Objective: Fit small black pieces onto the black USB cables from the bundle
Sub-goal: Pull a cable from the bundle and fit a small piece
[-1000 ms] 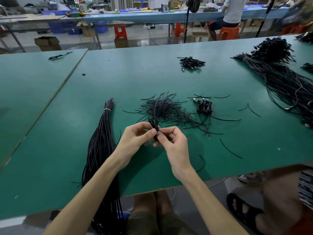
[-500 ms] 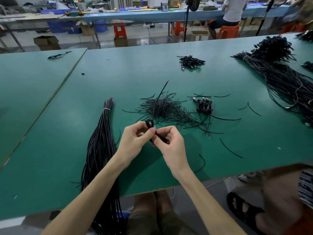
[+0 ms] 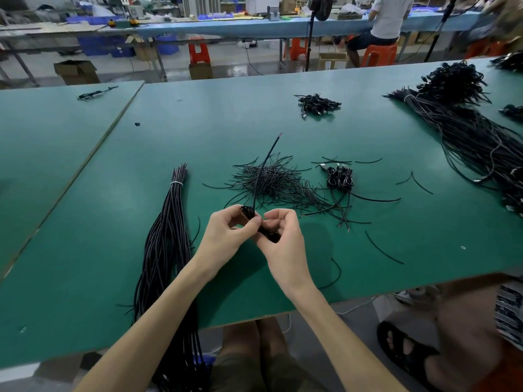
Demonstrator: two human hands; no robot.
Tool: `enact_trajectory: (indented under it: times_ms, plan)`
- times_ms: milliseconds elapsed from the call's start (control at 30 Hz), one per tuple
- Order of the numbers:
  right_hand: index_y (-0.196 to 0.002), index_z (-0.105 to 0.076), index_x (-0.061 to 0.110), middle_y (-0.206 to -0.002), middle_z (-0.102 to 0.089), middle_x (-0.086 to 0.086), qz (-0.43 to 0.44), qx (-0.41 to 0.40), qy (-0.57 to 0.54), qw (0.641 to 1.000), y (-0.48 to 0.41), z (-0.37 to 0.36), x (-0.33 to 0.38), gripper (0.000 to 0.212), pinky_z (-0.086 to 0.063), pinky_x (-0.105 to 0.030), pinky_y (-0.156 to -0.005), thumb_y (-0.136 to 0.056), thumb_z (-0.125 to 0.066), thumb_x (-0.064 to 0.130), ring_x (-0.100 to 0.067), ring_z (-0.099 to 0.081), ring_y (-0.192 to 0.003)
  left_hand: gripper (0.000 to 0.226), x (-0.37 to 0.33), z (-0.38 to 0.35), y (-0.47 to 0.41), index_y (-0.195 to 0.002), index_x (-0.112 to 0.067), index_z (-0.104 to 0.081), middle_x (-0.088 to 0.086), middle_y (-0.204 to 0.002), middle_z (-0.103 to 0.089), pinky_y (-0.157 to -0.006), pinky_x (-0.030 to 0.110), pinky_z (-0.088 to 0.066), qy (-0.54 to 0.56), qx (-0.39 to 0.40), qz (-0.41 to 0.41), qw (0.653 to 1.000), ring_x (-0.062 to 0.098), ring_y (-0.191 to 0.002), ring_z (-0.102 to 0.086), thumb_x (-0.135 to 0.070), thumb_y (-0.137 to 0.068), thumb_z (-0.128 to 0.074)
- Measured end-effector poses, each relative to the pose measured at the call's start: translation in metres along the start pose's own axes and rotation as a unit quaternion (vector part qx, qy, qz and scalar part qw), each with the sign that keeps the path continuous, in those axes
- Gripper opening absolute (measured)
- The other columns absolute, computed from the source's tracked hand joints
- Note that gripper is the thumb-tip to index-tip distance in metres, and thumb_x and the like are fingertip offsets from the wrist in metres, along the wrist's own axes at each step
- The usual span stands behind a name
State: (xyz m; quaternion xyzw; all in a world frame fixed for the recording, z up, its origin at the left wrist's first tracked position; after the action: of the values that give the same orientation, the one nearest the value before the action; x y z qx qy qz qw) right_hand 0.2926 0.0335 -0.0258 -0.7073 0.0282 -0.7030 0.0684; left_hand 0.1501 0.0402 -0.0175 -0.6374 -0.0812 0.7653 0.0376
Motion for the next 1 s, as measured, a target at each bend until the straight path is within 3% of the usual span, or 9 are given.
enact_trajectory:
  times_ms: [133,300,433,533,667,833,1000]
  plan:
    - [-0.109,-0.05,0.02,-0.098,-0.065,-0.002,0.032,-0.015,0.079,0.996,0.0,-0.002,0.001,0.034,-0.05,-0.014,-0.08,-0.091,-0.07,-0.002,-0.006,-0.064,-0.09,0.018,-0.001,-0.001,0.0,-0.092,-0.017,-0.078,0.003,-0.093,-0.079,-0.085,0.024,-0.057,0.003,0.0,0.009,1.0,0.014,-0.09,-0.073,-0.002,-0.093,-0.068]
    - [-0.112,-0.047,0.023,-0.108,-0.06,-0.003,0.071,0.002,0.143,0.987,0.004,-0.011,0.003,0.043,-0.051,-0.02,-0.09,-0.09,-0.065,-0.009,-0.014,-0.061,-0.103,0.029,-0.001,0.0,0.002,-0.086,-0.016,-0.078,0.0,-0.087,-0.079,-0.077,0.016,-0.054,0.013,-0.03,0.014,0.999,0.008,-0.083,-0.074,0.009,-0.089,-0.064]
    - [-0.114,-0.048,0.024,-0.108,-0.059,0.0,0.076,0.004,0.147,0.986,0.005,-0.011,0.004,0.046,-0.048,-0.012,-0.089,-0.089,-0.064,-0.011,-0.004,-0.059,-0.102,0.027,0.004,0.001,0.002,-0.092,-0.015,-0.078,0.005,-0.091,-0.08,-0.079,0.021,-0.056,0.034,-0.031,0.033,0.998,0.015,-0.088,-0.076,0.008,-0.091,-0.063]
    - [-0.117,-0.049,0.021,-0.107,-0.06,-0.001,0.078,0.012,0.142,0.987,0.006,-0.012,0.005,0.045,-0.051,-0.014,-0.089,-0.089,-0.066,-0.01,-0.006,-0.06,-0.102,0.028,0.006,0.002,0.002,-0.092,-0.016,-0.079,0.009,-0.092,-0.079,-0.083,0.03,-0.06,0.07,-0.04,0.044,0.996,0.022,-0.088,-0.077,0.004,-0.087,-0.061]
    - [-0.117,-0.049,0.023,-0.106,-0.058,-0.001,0.089,0.024,0.143,0.985,0.007,-0.014,0.006,0.042,-0.05,-0.016,-0.086,-0.09,-0.07,-0.001,-0.01,-0.059,-0.098,0.027,0.008,0.007,0.002,-0.099,-0.009,-0.077,0.01,-0.093,-0.079,-0.093,0.041,-0.059,0.091,-0.074,0.054,0.992,0.025,-0.092,-0.077,0.005,-0.086,-0.059]
    - [-0.118,-0.049,0.024,-0.104,-0.059,0.003,0.07,-0.021,0.128,0.989,0.004,-0.006,0.005,0.037,-0.049,-0.02,-0.082,-0.092,-0.075,0.017,-0.011,-0.058,-0.099,0.022,0.002,0.005,0.002,-0.116,-0.007,-0.07,0.009,-0.109,-0.078,-0.095,0.037,-0.059,0.13,-0.035,0.045,0.99,0.026,-0.106,-0.074,-0.001,-0.098,-0.059]
    - [-0.125,-0.053,0.027,-0.115,-0.064,0.013,0.007,0.018,0.1,0.995,0.004,-0.007,-0.001,0.04,-0.046,-0.01,-0.088,-0.094,-0.073,0.042,0.002,-0.059,-0.109,0.022,-0.001,0.011,0.003,-0.121,-0.002,-0.064,0.012,-0.12,-0.075,-0.104,0.039,-0.051,0.17,-0.019,0.025,0.985,0.029,-0.12,-0.068,-0.005,-0.1,-0.063]
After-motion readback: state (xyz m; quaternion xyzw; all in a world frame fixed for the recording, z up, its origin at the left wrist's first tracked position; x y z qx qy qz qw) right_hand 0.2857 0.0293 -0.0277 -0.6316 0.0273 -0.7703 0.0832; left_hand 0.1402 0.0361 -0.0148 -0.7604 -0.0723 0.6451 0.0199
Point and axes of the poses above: each hand's wrist, its own y-axis away from the middle knuckle, its own z-axis out of the back of the hand, x = y × z, the point moved 4 cm from there along -y, towards the middle knuckle
